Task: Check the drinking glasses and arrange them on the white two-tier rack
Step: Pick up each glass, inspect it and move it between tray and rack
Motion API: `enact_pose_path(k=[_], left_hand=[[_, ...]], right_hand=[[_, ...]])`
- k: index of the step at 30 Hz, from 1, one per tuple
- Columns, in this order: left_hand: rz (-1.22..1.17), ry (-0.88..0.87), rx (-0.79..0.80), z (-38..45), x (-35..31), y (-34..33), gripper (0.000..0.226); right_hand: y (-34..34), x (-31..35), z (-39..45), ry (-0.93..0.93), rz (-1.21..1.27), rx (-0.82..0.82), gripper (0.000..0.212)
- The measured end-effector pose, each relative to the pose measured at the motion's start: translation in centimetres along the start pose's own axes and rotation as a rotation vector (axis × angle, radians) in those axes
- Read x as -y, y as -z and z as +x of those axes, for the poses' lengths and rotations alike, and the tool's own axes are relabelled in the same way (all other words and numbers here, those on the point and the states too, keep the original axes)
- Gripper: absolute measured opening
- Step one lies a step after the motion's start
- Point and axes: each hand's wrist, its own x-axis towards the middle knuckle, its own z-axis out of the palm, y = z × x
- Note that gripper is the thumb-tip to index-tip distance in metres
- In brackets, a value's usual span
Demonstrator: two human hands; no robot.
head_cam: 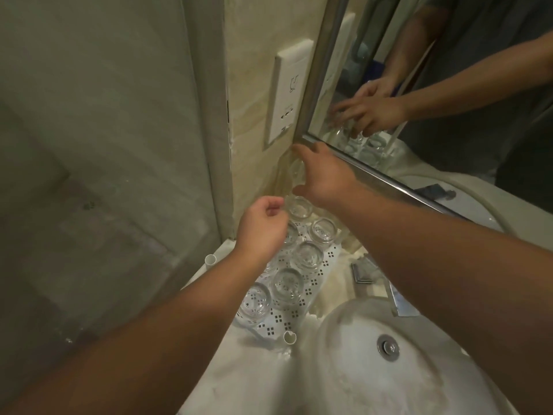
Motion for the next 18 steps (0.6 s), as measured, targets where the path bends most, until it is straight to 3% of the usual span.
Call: enact_pose_path(k=[6,18], left_hand=[[0.015,0.007,0.014,0.0,0.2,-0.2,0.026],[-0.143,0.115,0.057,-1.6,-1.8,-0.4,0.023]], right_hand=[[-0.1,0.2,0.7,0.009,-0.051,-0.002,0.066],[4.1,0.0,-2.3,0.015,-0.032,-0.189,0.066]])
